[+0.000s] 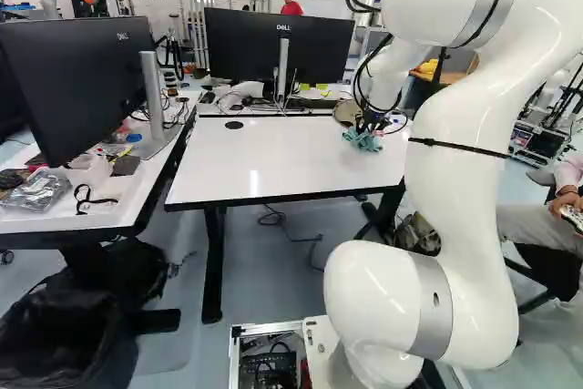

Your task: Clean the table with the green towel

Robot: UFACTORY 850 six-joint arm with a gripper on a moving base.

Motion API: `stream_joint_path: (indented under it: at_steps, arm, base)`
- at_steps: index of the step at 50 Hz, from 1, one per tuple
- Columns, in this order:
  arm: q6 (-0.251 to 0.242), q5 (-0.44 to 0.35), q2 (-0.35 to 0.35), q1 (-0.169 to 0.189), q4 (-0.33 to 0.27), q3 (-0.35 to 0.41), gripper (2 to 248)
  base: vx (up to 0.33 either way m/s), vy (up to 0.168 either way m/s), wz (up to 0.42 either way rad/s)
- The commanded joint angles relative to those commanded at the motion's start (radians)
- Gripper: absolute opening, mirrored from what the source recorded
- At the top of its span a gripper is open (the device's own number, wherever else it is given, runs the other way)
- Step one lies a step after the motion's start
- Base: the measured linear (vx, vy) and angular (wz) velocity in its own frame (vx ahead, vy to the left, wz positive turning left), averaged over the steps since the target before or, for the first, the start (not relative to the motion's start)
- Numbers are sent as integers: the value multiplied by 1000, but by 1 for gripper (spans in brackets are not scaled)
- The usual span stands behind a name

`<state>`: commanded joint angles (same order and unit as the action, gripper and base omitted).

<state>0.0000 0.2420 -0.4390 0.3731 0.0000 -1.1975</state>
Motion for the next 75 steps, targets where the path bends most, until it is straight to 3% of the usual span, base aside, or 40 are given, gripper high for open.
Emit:
stream_joint_path:
  at_steps: [19,46,66,75]
  arm:
    - [0,33,-1,2,0,-1,50]
    - [0,33,-62,49,0,-83,50]
    - [0,33,-140,33,0,-189,50]
    - [0,33,-144,15,0,-195,50]
  base:
    - [0,0,0]
    - [0,0,0]
    - [0,0,0]
    - [0,0,0]
